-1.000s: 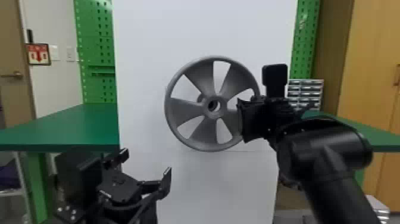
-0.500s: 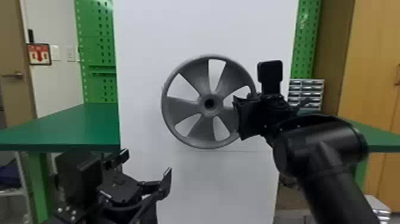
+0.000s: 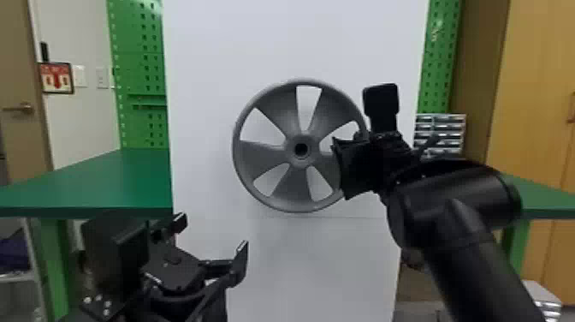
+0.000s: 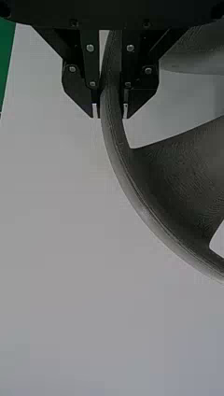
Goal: Hold the wheel and insert it
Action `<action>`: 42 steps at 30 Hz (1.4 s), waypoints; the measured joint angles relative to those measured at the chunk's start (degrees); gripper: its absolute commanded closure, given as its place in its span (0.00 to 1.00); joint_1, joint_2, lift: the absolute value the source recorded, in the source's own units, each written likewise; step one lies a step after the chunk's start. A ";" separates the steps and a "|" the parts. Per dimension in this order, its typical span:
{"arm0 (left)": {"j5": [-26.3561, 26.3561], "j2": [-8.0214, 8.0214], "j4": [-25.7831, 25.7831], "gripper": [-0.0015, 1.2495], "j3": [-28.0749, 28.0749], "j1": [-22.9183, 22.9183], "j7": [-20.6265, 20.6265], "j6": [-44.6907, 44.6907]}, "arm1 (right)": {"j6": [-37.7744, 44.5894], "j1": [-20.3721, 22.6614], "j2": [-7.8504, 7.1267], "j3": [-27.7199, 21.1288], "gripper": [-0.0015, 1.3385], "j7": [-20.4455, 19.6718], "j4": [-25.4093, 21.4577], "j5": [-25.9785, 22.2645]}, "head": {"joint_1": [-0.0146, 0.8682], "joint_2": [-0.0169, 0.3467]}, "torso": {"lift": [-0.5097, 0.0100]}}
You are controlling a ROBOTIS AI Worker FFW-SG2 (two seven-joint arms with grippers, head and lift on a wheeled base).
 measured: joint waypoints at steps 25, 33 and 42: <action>0.29 0.46 0.31 0.08 -0.45 -0.44 0.00 0.00 | -1.65 -1.73 0.01 -3.06 0.52 -0.06 4.22 -0.95 | 0.25 0.07 | 0.13; 0.29 0.48 0.36 0.08 -0.44 -0.27 0.00 0.00 | -1.99 -1.16 -0.05 -2.87 0.33 -0.91 3.87 -3.81 | 0.25 0.07 | 0.13; 0.39 0.48 0.36 0.08 -0.25 0.02 0.00 0.00 | -2.01 0.56 0.01 -2.34 0.32 -0.74 1.11 -6.06 | 0.25 0.07 | 0.13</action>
